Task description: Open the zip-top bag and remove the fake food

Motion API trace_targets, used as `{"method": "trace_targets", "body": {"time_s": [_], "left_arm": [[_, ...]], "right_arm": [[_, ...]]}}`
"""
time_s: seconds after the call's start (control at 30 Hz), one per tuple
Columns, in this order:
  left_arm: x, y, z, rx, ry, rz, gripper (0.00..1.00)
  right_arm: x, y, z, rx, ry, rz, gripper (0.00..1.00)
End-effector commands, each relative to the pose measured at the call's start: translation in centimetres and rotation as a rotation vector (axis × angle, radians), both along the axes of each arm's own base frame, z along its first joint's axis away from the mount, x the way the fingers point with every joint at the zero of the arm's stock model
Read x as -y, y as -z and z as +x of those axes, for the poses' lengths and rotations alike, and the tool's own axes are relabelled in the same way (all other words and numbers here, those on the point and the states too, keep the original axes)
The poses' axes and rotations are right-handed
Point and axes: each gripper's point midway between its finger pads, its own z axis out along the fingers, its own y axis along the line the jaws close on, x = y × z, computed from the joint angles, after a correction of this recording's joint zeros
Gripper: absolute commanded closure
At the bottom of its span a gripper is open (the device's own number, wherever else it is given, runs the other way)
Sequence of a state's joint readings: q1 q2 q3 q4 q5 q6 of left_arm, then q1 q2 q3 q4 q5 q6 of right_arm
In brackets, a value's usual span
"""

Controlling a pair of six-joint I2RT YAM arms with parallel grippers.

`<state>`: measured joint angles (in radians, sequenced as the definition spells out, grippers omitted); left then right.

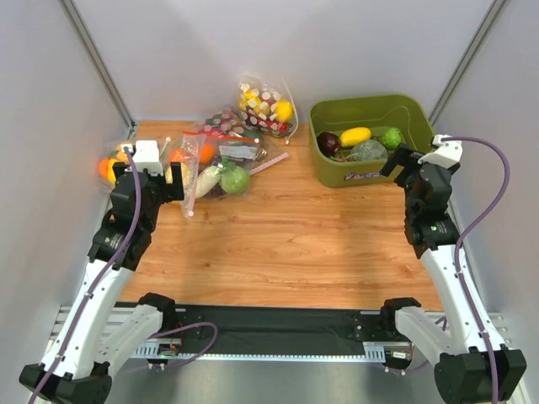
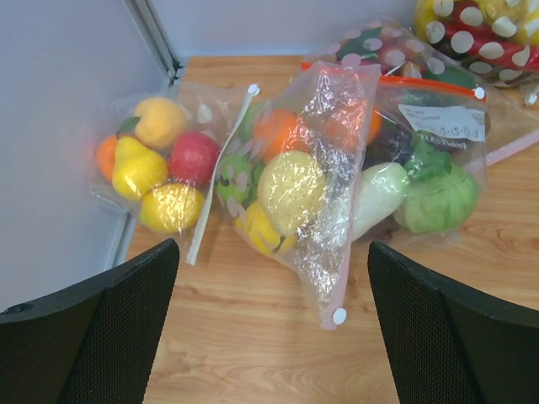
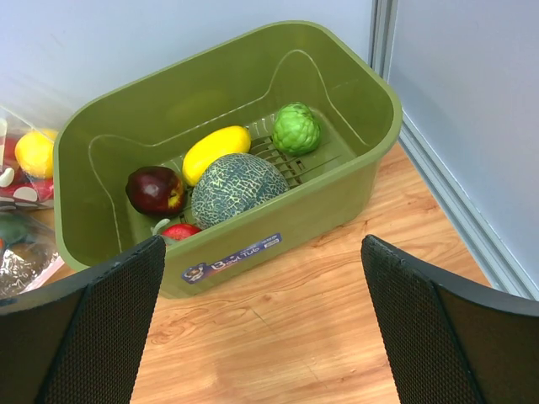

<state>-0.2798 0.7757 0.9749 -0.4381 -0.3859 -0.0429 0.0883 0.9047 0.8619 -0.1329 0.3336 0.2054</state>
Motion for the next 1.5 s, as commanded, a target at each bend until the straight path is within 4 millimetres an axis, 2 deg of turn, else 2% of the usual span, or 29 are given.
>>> {"method": "trace_targets", "body": {"time_s": [0.0, 0.2, 0.33, 0.43, 0.47, 0.5, 0.57, 0.67, 0.7, 0.73, 0.83, 1.0, 1.23, 1.33, 1.37, 1.4, 1.43, 1.47], "left_arm": [[-0.3, -0.9, 0.4, 0.004, -0.019, 0.010, 0.01], [-0.3, 0.0, 0.6, -0.025, -0.031, 0.001, 0.01], [-0.3, 1.8, 0.8, -0.088, -0.086, -0.074, 0.01], [-0.3, 4.2, 1.0, -0.152, -0.146, -0.104, 0.01], [0.4, 5.1, 1.5, -0.167, -0.142, -0.095, 0.01], [0.1, 5.7, 1.8, -0.168, -0.183, -0.074, 0.01], [0.5, 8.3, 2.4, -0.225, -0.216, -0.019, 0.01], [1.2, 10.7, 3.1, -0.286, -0.227, -0.011, 0.01], [1.3, 12.0, 3.4, -0.304, -0.233, 0.010, 0.01], [1.3, 12.0, 3.4, -0.304, -0.233, 0.010, 0.01], [1.2, 13.7, 3.7, -0.343, -0.252, 0.039, 0.01], [2.4, 16.7, 4.4, -0.397, -0.221, 0.034, 0.01], [3.2, 19.1, 5.5, -0.447, -0.187, 0.066, 0.01], [3.6, 19.6, 5.7, -0.460, -0.161, 0.074, 0.10], [3.6, 19.6, 5.7, -0.461, -0.158, 0.076, 0.22], [3.5, 19.7, 5.7, -0.462, -0.158, 0.080, 0.27], [3.5, 19.9, 5.7, -0.468, -0.154, 0.092, 0.38], [3.5, 19.8, 5.7, -0.470, -0.151, 0.097, 0.45]], "right_arm": [[0.4, -1.3, 0.2, 0.027, 0.021, -0.007, 0.00], [0.4, -1.1, 0.4, 0.012, 0.023, -0.012, 0.00], [0.4, -1.0, 0.6, 0.006, 0.020, -0.012, 0.00], [0.4, -0.9, 0.7, 0.004, 0.023, -0.013, 0.00], [0.4, -0.8, 0.8, 0.001, 0.025, -0.015, 0.00], [0.3, -0.9, 0.9, 0.003, 0.019, -0.012, 0.00], [0.2, -0.6, 1.0, -0.007, 0.011, -0.011, 0.00], [0.1, -0.8, 0.9, -0.008, 0.008, -0.012, 0.00], [0.1, -0.9, 0.8, -0.003, 0.006, -0.011, 0.00], [0.1, -0.8, 0.8, -0.005, 0.006, -0.012, 0.00], [0.0, -0.8, 0.8, -0.004, 0.001, -0.008, 0.00], [-0.2, -1.1, 0.8, 0.001, -0.011, -0.004, 0.00], [-0.3, -1.1, 0.8, -0.003, -0.017, -0.005, 0.00], [-0.3, -1.3, 0.7, 0.003, -0.018, -0.008, 0.00], [-0.3, -1.3, 0.7, 0.002, -0.020, -0.009, 0.00], [-0.3, -1.3, 0.7, 0.002, -0.018, -0.009, 0.00], [-0.3, -1.3, 0.6, 0.001, -0.018, -0.008, 0.00], [-0.3, -1.3, 0.7, 0.002, -0.020, -0.009, 0.00]]}}
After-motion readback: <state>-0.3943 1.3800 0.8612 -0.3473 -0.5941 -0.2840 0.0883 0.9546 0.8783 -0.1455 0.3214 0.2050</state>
